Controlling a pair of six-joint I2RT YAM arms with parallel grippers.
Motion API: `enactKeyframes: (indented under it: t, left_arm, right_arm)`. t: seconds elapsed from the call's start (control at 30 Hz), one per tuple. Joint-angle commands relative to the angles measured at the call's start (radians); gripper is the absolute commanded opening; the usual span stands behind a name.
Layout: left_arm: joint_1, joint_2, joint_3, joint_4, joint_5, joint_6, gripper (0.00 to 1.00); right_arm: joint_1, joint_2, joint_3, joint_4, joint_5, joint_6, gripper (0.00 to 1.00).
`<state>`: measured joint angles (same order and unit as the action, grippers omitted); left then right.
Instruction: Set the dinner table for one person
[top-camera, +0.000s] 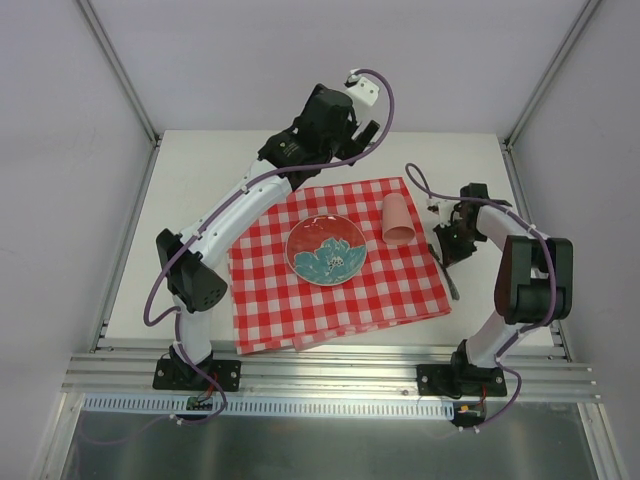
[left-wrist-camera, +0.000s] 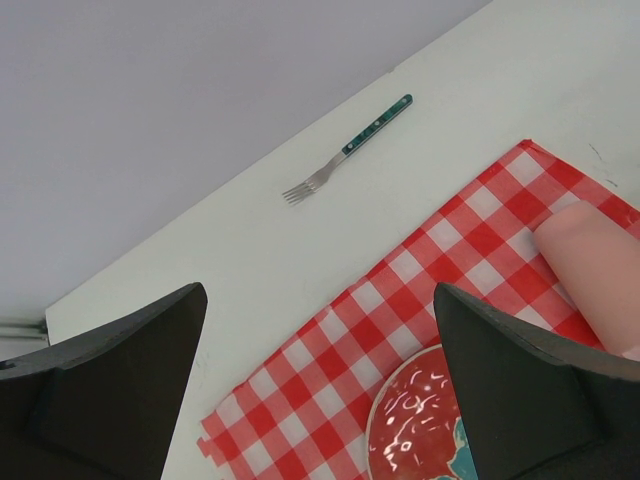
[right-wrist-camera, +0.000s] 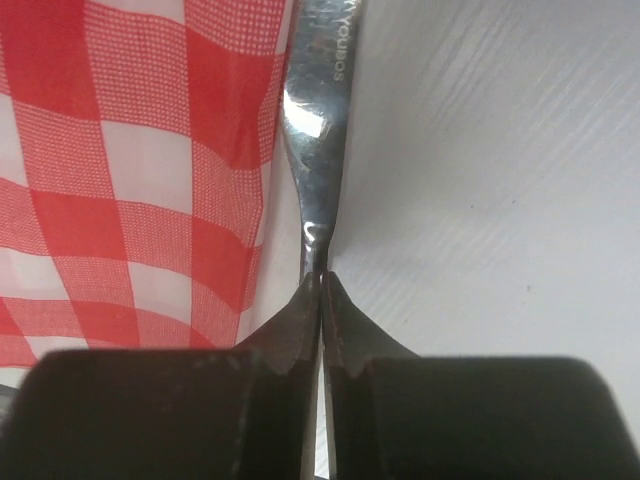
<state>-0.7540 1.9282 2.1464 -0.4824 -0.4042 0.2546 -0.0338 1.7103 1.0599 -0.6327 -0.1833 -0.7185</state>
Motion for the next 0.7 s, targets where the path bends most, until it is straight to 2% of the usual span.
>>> enactKeyframes:
  t: [0.0, 0.33, 0.4, 0.43, 0.47, 0.53, 0.67]
  left_arm:
    - [-0.008, 0.005, 0.04, 0.033, -0.024, 0.009, 0.99]
    - [-0.008, 0.008, 0.046, 0.034, -0.022, 0.009, 0.99]
    - [-0.008, 0.005, 0.047, 0.033, -0.025, 0.014, 0.99]
    - [-0.008, 0.005, 0.044, 0.033, -0.028, 0.014, 0.99]
    - [-0.01, -0.001, 0.041, 0.033, -0.03, 0.014, 0.99]
    - [-0.008, -0.015, 0.026, 0.033, -0.031, 0.015, 0.99]
    - [-0.007, -0.024, 0.01, 0.034, -0.033, 0.018, 0.99]
  right_arm:
    - [0.003, -0.069, 0.003, -0.053, -0.042, 0.019, 0.0]
    - [-0.011, -0.086, 0.009, -0.068, -0.038, 0.013, 0.02]
    - [-0.012, -0.087, 0.008, -0.074, -0.03, 0.017, 0.16]
    - [-0.012, -0.087, 0.008, -0.081, -0.025, 0.017, 0.32]
    - [-0.012, -0.08, 0.005, -0.09, -0.024, 0.011, 0.38]
    - [-0.012, -0.081, -0.006, -0.11, -0.021, -0.002, 0.42]
    - [-0.015, -0.116, -0.073, -0.117, -0.01, -0.029, 0.42]
